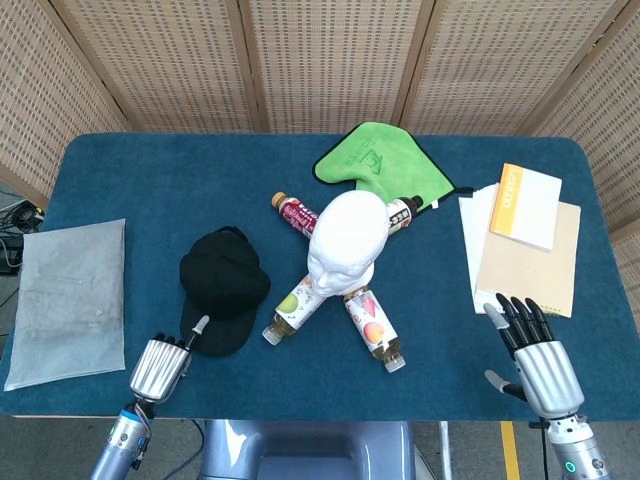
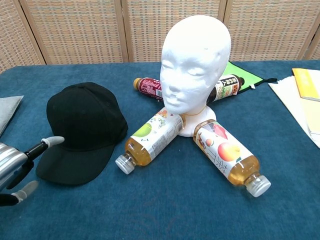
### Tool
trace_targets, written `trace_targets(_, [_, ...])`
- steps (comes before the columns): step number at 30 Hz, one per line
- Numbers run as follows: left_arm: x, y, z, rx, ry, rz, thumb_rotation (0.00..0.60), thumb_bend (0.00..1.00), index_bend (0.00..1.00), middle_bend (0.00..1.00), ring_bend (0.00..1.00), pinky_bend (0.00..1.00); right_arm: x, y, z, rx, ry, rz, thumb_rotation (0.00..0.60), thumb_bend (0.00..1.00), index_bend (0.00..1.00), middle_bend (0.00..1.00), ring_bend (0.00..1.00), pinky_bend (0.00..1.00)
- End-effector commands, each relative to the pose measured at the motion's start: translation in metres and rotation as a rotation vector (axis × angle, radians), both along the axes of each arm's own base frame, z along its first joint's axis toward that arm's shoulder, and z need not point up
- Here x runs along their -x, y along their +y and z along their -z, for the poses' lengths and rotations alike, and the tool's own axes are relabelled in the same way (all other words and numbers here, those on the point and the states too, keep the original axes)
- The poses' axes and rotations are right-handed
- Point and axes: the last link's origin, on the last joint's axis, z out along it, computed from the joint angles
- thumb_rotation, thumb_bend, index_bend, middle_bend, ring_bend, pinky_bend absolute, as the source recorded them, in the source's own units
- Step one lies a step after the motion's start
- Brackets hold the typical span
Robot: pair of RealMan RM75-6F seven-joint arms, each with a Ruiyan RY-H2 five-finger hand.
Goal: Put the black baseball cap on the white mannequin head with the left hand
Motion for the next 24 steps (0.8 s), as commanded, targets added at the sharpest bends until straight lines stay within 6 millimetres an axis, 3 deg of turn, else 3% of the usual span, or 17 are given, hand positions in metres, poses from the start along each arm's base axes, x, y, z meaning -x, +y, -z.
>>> trace_targets(1, [-0.003, 0.003, 0.005, -0.003, -0.010, 0.015, 0.600, 0.39, 0.11, 0.82, 0.78, 0.72, 0.000, 0.000, -0.001, 0.002, -0.002, 0.001, 0.600, 0.05, 0.00, 0.00, 0.00, 0.00])
trace_targets(24, [-0.006, 0.024, 0.022, -0.078, 0.059, 0.068, 0.600, 0.40, 0.15, 0.83, 0.79, 0.72, 0.000, -0.002, -0.003, 0.016, -0.015, -0.008, 0.600, 0.05, 0.00, 0.00, 0.00, 0.00])
